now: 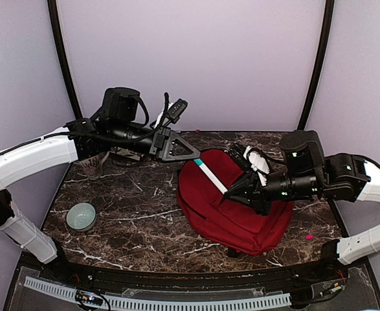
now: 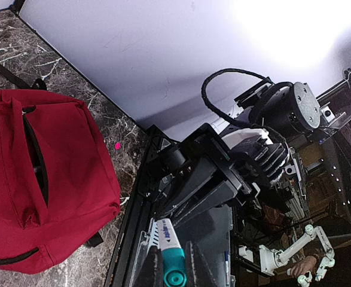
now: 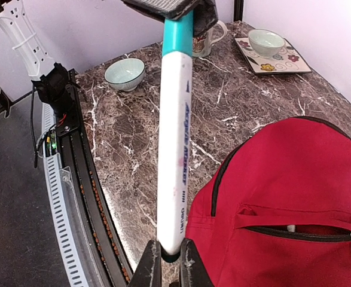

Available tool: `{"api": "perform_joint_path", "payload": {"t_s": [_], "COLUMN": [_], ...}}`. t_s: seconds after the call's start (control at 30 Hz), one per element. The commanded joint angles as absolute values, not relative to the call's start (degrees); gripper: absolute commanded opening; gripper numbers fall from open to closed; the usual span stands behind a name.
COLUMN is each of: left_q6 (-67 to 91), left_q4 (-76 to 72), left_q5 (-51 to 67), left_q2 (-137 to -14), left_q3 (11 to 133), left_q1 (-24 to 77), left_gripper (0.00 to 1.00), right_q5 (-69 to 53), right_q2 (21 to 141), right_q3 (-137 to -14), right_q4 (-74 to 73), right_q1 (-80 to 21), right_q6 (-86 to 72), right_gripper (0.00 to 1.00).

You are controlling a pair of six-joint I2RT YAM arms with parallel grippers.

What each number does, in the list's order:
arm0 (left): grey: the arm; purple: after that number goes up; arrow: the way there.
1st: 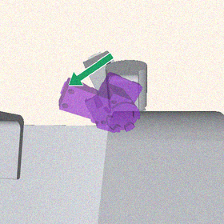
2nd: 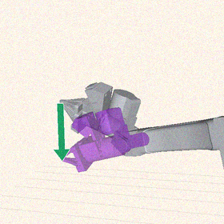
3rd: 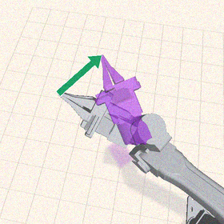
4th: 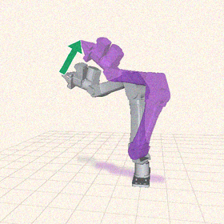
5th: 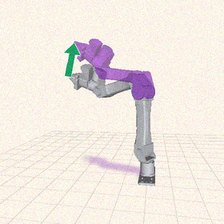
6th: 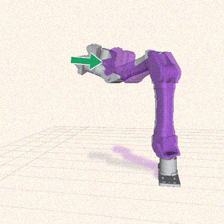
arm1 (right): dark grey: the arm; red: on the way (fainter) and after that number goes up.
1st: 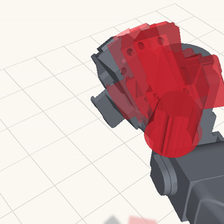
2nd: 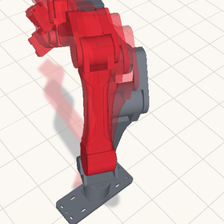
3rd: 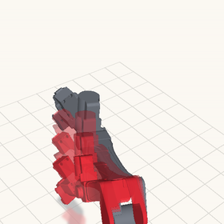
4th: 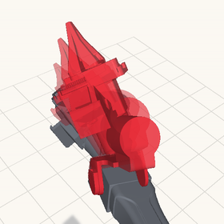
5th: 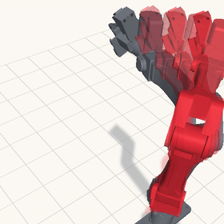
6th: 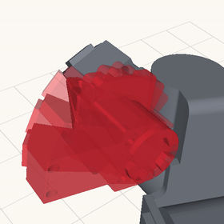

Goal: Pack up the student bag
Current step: Pass from the right arm to the left, then place the pen in the lower front pocket of the bag.

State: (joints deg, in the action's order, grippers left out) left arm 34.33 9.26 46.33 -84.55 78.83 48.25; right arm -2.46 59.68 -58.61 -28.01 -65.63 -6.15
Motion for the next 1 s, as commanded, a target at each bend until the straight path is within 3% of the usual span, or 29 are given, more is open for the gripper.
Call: {"api": "perform_joint_path", "payload": {"t_s": [0.0,0.07,0.17,0.4,0.97], "left_q6": [34.2,34.1,34.3,34.0,29.4], "left_q4": [9.2,9.7,10.7,15.1,25.1], "left_q5": [46.9,45.3,40.4,32.0,26.5], "left_q2": [-84.1,-84.4,-85.0,-90.4,-111.7], "left_q3": [80.6,80.7,81.3,86.1,109.8], "left_q1": [48.9,48.9,48.9,48.9,48.8], "left_gripper": [0.00,0.00,0.00,0.00,0.00], "right_q5": [3.5,4.7,7.7,21.4,26.4], "right_q2": [61.3,62.1,62.2,61.1,52.3], "right_q3": [-61.1,-62.0,-62.5,-65.5,-62.1], "right_q4": [-28.1,-29.7,-31.0,-34.8,-36.9], "right_q1": [-65.4,-65.4,-65.3,-63.2,-60.2], "right_q6": [-9.2,-10.8,-12.4,-19.0,-31.7], "right_gripper": [0.23,0.57,0.69,0.73,0.76]}}
